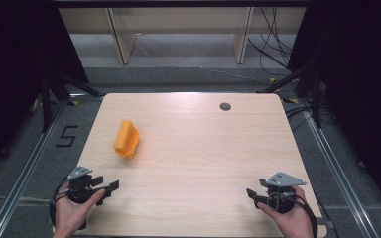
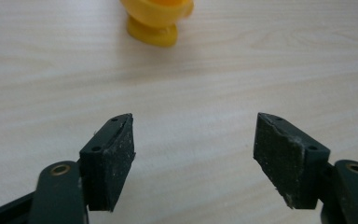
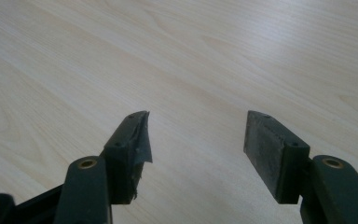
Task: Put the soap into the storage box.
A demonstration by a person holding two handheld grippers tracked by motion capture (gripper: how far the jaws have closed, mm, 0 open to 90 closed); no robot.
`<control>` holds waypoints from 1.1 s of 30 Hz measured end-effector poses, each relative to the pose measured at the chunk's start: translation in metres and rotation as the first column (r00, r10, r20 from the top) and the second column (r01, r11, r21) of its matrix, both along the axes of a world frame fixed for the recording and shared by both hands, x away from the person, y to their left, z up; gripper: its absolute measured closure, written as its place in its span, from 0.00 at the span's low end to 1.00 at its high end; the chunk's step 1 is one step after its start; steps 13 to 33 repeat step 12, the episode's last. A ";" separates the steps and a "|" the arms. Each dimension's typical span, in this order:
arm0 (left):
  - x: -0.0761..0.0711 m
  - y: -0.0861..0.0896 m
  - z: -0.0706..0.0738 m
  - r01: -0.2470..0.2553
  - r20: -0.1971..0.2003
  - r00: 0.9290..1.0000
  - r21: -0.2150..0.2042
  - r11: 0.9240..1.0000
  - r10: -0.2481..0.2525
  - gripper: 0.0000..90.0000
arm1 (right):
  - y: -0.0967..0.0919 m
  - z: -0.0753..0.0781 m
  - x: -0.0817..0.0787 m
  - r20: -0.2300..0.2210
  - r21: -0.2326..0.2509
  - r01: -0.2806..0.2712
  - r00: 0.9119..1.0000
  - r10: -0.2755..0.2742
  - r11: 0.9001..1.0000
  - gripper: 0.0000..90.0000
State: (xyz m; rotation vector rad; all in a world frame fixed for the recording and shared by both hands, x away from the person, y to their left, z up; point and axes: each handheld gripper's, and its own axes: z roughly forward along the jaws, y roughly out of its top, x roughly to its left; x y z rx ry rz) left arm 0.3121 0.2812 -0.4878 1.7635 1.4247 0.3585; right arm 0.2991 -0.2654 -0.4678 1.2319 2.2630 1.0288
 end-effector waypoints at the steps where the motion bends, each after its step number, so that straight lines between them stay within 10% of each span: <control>1: -0.001 0.000 0.002 -0.006 0.018 1.000 0.010 1.000 0.006 0.24 | 0.002 0.001 -0.002 -0.018 0.006 0.015 1.000 -0.015 1.000 0.45; 7: -0.003 0.001 0.003 -0.018 0.090 0.996 -0.038 0.999 0.021 0.22 | -0.001 0.001 0.001 0.005 0.009 0.008 1.000 -0.008 1.000 0.43; 12: -0.001 -0.002 0.003 0.012 0.128 0.992 -0.001 1.000 -0.012 0.21 | -0.002 0.002 0.002 0.035 -0.012 0.006 0.999 -0.006 1.000 0.36; 33: -0.001 -0.002 0.003 0.012 0.128 0.992 -0.001 1.000 -0.012 0.21 | -0.002 0.002 0.002 0.035 -0.012 0.006 0.999 -0.006 1.000 0.36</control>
